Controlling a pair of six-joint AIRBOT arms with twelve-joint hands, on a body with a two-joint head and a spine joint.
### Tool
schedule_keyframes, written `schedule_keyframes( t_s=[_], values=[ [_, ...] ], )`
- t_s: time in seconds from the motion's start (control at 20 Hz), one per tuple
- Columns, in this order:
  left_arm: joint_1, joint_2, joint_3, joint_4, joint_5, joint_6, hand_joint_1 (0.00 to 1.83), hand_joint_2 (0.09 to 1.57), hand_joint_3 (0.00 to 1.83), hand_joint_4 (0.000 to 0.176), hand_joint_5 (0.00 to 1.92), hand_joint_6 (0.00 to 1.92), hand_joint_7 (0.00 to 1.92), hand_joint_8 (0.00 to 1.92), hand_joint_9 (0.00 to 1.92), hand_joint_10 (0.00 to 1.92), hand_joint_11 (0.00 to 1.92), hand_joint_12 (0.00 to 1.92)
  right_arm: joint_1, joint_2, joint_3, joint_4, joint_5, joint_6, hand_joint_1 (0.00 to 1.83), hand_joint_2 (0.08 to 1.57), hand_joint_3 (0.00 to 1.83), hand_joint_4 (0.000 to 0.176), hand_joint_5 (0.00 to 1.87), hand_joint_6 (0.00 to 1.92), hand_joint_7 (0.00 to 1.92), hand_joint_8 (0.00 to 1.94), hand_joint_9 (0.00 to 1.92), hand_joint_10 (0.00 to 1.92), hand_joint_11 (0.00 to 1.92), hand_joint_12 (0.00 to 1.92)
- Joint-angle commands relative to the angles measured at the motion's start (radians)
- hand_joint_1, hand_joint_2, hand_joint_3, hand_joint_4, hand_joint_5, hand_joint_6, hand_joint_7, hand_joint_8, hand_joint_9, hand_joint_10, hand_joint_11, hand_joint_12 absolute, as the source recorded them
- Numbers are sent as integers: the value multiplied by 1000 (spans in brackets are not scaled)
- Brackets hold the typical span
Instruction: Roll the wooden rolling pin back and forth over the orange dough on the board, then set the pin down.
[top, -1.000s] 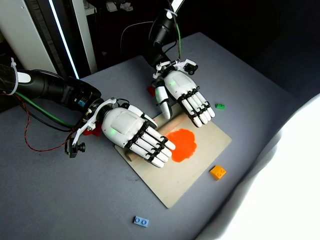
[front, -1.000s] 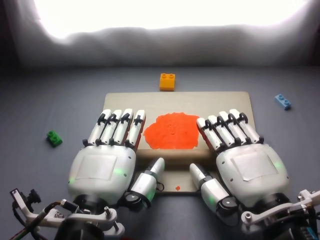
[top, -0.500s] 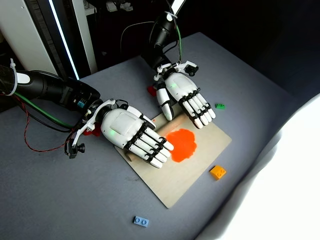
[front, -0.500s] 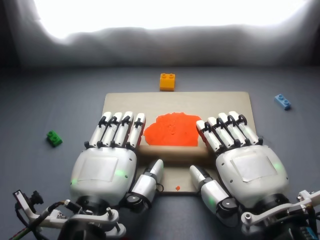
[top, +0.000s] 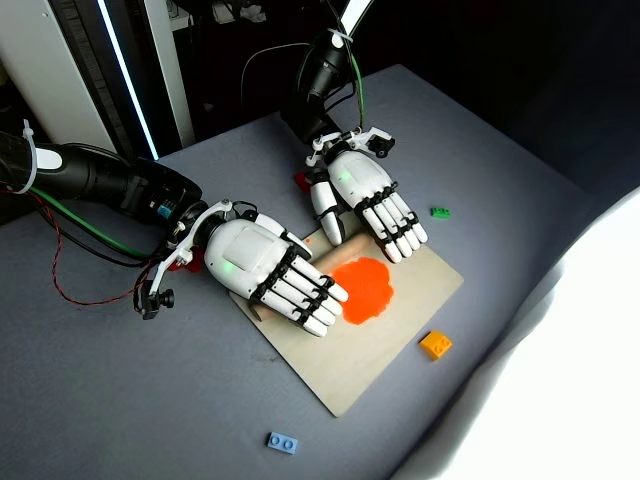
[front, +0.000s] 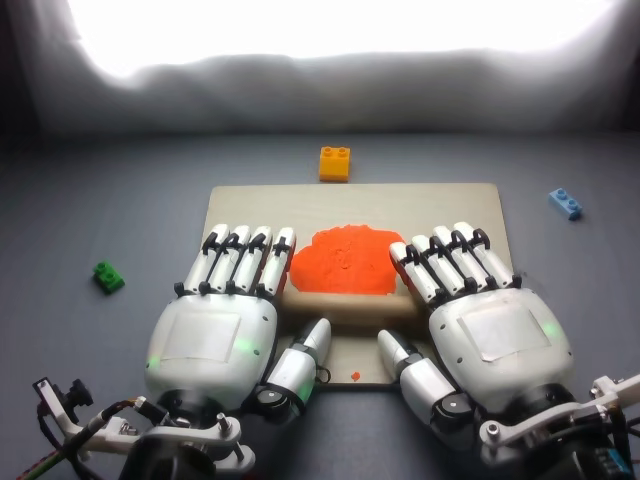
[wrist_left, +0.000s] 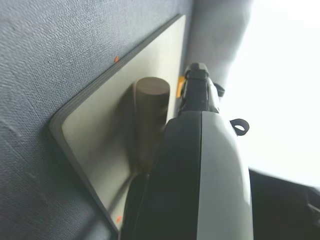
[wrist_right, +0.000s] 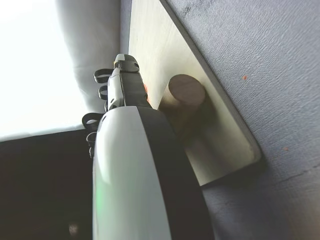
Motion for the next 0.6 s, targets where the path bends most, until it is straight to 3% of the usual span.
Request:
schedule_keyframes(
  t_s=[0.0,0.55],
  values=[
    [-5,-1,5,66,-100,-4,0,1504,16,0,14,1,35,4,1,0,0,0,12,2,4,-68,92,1,0,1520,10,0,133,10,115,7,29,5,0,0],
    [-24,-8,39,85,-60,-12,0,1474,0,0,9,0,68,9,30,10,16,9,24,3,33,-68,92,7,0,1519,5,0,154,16,153,21,72,26,13,6]
  ],
)
